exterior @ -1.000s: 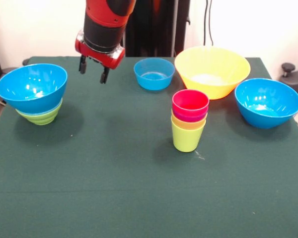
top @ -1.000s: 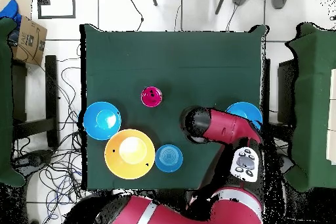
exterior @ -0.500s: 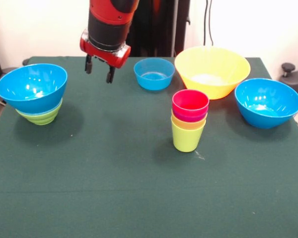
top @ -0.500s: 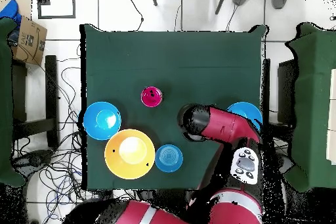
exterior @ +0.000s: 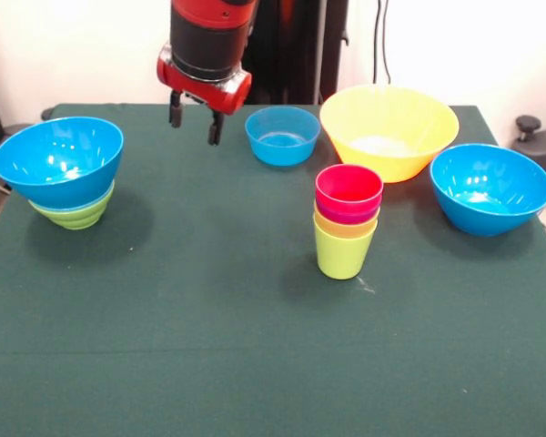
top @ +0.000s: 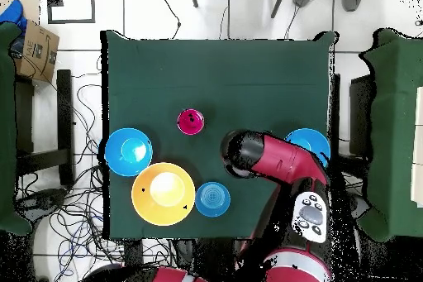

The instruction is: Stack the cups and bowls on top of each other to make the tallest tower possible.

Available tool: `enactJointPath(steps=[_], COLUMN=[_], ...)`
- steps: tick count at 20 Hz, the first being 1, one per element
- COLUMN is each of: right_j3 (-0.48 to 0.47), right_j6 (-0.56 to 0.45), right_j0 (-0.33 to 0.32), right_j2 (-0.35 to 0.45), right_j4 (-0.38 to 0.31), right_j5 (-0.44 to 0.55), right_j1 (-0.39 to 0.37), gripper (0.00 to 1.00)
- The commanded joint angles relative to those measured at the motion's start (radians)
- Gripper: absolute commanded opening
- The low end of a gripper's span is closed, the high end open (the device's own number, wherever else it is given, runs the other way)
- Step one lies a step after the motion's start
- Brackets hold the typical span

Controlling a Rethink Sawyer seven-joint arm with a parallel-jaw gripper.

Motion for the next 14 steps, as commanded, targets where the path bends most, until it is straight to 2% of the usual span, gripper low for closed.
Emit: enactJointPath(steps=[1,9,14], right_j3=[0.052,0.060,0.101], right_j6=[0.127,0.134,0.138], right_j0=[0.025,0.029,0.008], right_j2=[0.143,0.160,0.209], right_j4=[0.062,0.099,0.153], right_j5=[0.073,0.043,-0.007], right_j1=[-0.003,0.004,-0.005], gripper=[1.00,1.00,1.00])
